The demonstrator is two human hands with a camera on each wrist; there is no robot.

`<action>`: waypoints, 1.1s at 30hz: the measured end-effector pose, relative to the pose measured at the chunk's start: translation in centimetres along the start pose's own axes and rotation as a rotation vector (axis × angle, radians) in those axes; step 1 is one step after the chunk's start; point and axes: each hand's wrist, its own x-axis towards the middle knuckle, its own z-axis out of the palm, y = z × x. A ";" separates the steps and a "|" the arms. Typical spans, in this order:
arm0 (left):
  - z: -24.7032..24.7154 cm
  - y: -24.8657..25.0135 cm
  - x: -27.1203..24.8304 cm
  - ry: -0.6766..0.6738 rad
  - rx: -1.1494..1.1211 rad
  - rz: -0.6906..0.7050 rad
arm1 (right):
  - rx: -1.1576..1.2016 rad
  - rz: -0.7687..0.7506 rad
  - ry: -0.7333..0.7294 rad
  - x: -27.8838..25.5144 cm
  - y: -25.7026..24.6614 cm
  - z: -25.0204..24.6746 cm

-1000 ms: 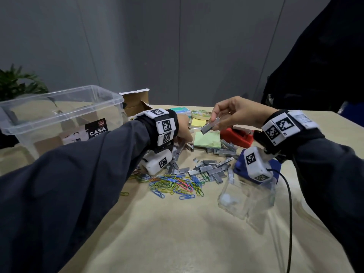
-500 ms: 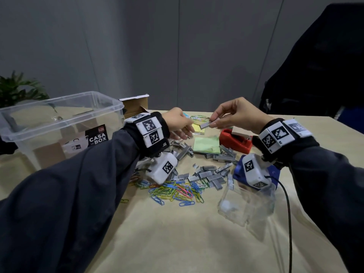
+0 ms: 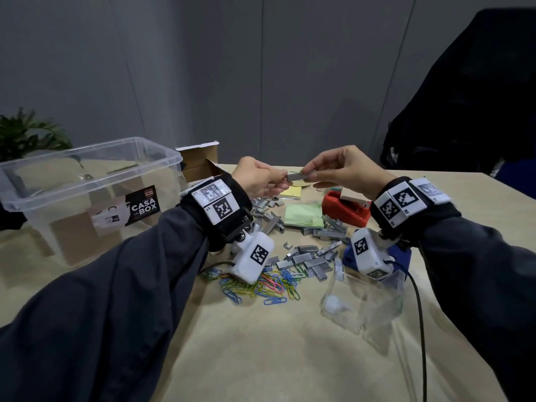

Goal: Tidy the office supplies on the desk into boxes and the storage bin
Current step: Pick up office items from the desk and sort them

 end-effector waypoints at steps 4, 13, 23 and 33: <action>0.0 -0.6 0.2 0.056 -0.073 0.094 | 0.119 0.034 -0.006 0.0 -0.4 -0.1; 2.2 0.1 1.5 0.096 -0.005 0.282 | -0.022 0.130 0.044 -0.6 -1.2 -2.3; 7.9 0.7 5.1 0.097 0.251 0.313 | -0.689 0.176 0.295 -0.4 -1.5 -7.0; 11.4 1.0 9.6 -0.051 0.653 0.066 | -1.191 0.240 0.218 -0.7 0.3 -7.4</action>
